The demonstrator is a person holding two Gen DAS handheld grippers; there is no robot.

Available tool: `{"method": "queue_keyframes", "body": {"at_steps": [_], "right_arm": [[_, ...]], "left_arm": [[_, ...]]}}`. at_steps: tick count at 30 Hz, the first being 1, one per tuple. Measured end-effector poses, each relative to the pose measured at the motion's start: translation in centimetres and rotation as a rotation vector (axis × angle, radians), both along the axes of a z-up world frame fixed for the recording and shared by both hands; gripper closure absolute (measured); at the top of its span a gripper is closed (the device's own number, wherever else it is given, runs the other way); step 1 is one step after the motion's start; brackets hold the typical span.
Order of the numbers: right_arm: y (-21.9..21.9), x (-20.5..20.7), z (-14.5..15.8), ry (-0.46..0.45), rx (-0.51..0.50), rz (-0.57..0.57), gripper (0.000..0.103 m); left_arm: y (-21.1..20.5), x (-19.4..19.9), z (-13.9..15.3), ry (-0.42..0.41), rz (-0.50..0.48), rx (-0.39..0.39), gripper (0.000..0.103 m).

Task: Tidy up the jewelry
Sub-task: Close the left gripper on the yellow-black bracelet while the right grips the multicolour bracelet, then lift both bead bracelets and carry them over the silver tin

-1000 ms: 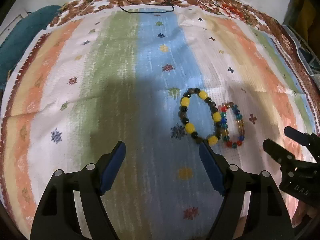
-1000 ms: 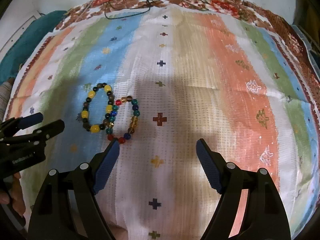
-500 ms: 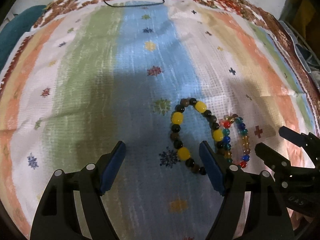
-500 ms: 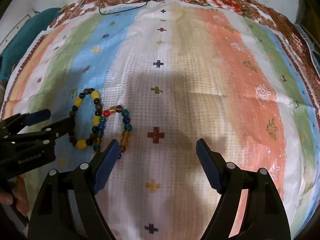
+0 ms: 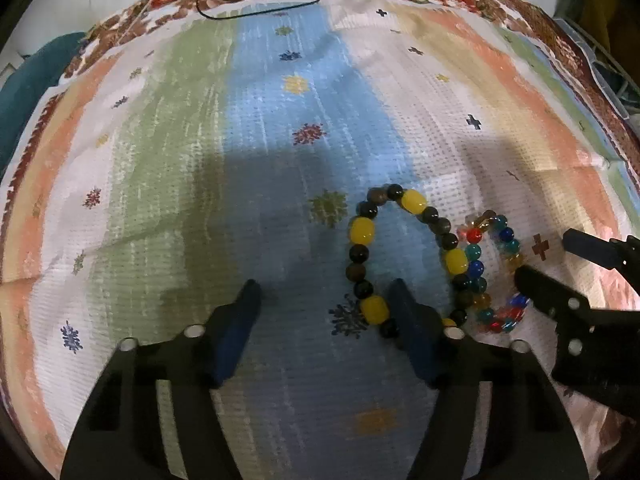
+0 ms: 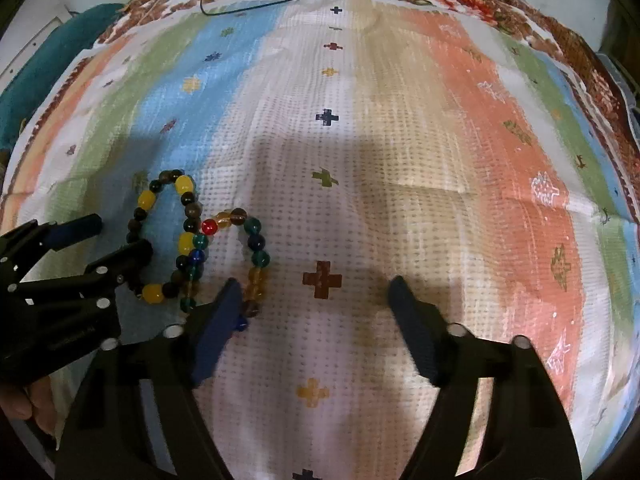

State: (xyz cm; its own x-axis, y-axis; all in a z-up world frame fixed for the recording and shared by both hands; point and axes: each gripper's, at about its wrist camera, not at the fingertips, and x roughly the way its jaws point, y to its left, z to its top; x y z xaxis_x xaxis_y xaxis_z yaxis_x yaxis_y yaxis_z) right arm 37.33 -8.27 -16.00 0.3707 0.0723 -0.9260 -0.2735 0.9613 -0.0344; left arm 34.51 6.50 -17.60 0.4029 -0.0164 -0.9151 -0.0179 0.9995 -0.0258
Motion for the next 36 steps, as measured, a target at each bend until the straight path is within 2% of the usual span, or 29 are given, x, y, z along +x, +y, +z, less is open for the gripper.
{"method": "queue_keyframes", "body": {"at_steps": [1, 2, 3, 4, 5, 6, 18, 36], "right_arm": [[0.1, -0.1, 0.0, -0.004, -0.009, 0.007, 0.044], [0.1, -0.1, 0.0, -0.011, -0.017, 0.015, 0.053], [0.1, -0.2, 0.0, -0.014, -0.021, 0.022, 0.058], [0.2, -0.2, 0.0, -0.015, -0.022, 0.028, 0.069], [0.1, -0.2, -0.1, -0.009, -0.015, 0.034, 0.087], [0.1, -0.3, -0.2, 0.004, -0.003, 0.040, 0.093], [0.3, -2.7, 2.5, -0.074, -0.049, 0.102, 0.093], [0.0, -5.8, 6.0, -0.121, -0.003, 0.101, 0.093]], "left_arm": [[0.1, -0.1, 0.0, -0.007, 0.002, 0.008, 0.058], [0.2, -0.1, 0.0, -0.011, 0.001, 0.011, 0.083], [0.2, -0.1, 0.0, -0.009, -0.003, 0.020, 0.092], [0.3, 0.0, 0.0, -0.007, -0.007, 0.022, 0.092], [0.3, 0.0, 0.2, -0.005, -0.008, 0.020, 0.092], [0.3, 0.0, 0.2, -0.006, -0.008, 0.019, 0.092], [0.3, -1.4, 2.9, -0.034, -0.012, 0.030, 0.092], [-0.9, -5.7, 8.2, -0.088, -0.021, 0.032, 0.092]]}}
